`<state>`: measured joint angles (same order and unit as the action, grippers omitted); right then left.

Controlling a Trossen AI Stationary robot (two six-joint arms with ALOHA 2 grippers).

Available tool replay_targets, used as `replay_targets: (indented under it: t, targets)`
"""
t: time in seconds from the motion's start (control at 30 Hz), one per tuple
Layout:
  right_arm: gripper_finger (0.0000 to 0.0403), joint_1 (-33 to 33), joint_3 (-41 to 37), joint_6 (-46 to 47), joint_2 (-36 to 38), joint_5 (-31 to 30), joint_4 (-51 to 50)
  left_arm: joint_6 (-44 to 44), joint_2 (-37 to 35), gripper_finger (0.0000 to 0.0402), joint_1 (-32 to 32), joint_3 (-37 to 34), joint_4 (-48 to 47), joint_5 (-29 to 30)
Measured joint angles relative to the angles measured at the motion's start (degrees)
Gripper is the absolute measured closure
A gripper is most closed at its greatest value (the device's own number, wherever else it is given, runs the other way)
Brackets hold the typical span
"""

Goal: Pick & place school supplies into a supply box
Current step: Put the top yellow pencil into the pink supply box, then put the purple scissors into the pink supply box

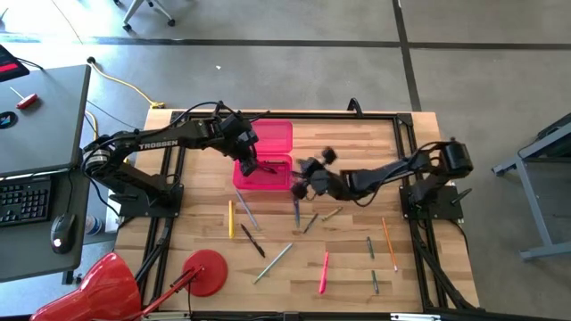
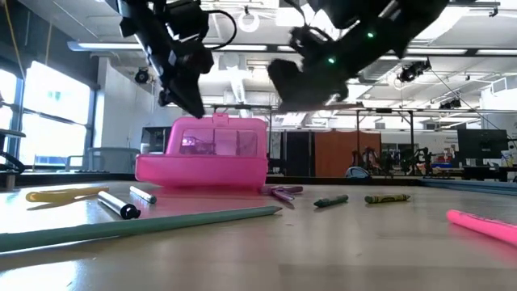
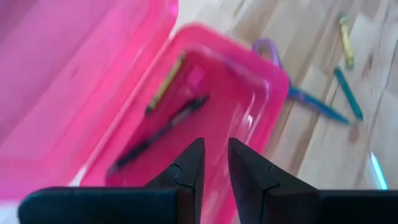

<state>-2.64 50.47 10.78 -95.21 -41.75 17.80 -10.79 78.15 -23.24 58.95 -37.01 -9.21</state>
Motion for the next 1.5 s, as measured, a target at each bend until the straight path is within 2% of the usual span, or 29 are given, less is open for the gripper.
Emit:
replay_targets:
  t: [0.2, 0.3, 0.37, 0.5, 0.67, 0.87, 0.97, 1.07, 1.37, 1.5]
  targets:
    - [0.0400, 5.0, 3.2, -7.3, -3.8, 14.1, 8.5, 0.0, 0.0, 0.0300, 0.0, 10.2, -21.3, 1.0]
    - [0.0400, 7.2, 7.6, -7.1, -7.8, 21.2, 8.5, 0.0, -0.5, 0.0300, 0.0, 14.8, -26.7, 2.5]
    - [0.0400, 8.0, 11.4, -8.4, -11.2, 23.9, 8.1, 0.0, -1.5, 0.0300, 0.0, 17.1, -27.6, 4.9]
    - [0.0399, 8.8, 18.7, -9.8, -19.2, 25.2, 6.3, -2.3, -6.3, 0.0300, 0.0, 19.5, -28.4, 11.9]
    - [0.0399, 10.7, 27.8, -12.5, -27.8, 33.3, 4.8, -5.3, -14.2, 0.0300, 0.0, 19.7, -28.3, 19.8]
    - [0.0399, 12.4, 36.3, -12.8, -34.8, 37.6, -1.7, -6.2, -19.6, 0.0300, 0.0, 19.7, -28.5, 24.0]
    - [0.0398, 12.4, 37.6, -10.8, -36.3, 37.3, -2.6, -6.2, -20.6, 0.0300, 0.0, 19.7, -29.0, 25.3]
    - [0.0388, 12.4, 37.3, -9.5, -36.5, 34.2, -3.6, -6.2, -20.8, 0.0300, 0.0, 19.7, -29.2, 26.2]
    - [0.0330, 11.8, 36.8, -8.2, -36.2, 32.1, -4.5, -5.6, -18.3, 0.0300, 0.0, 19.6, -29.0, 28.8]
    - [0.0313, 10.7, 36.7, -8.3, -33.7, 30.3, -6.0, -5.6, -16.8, 0.0300, 0.0, 19.6, -28.9, 29.7]
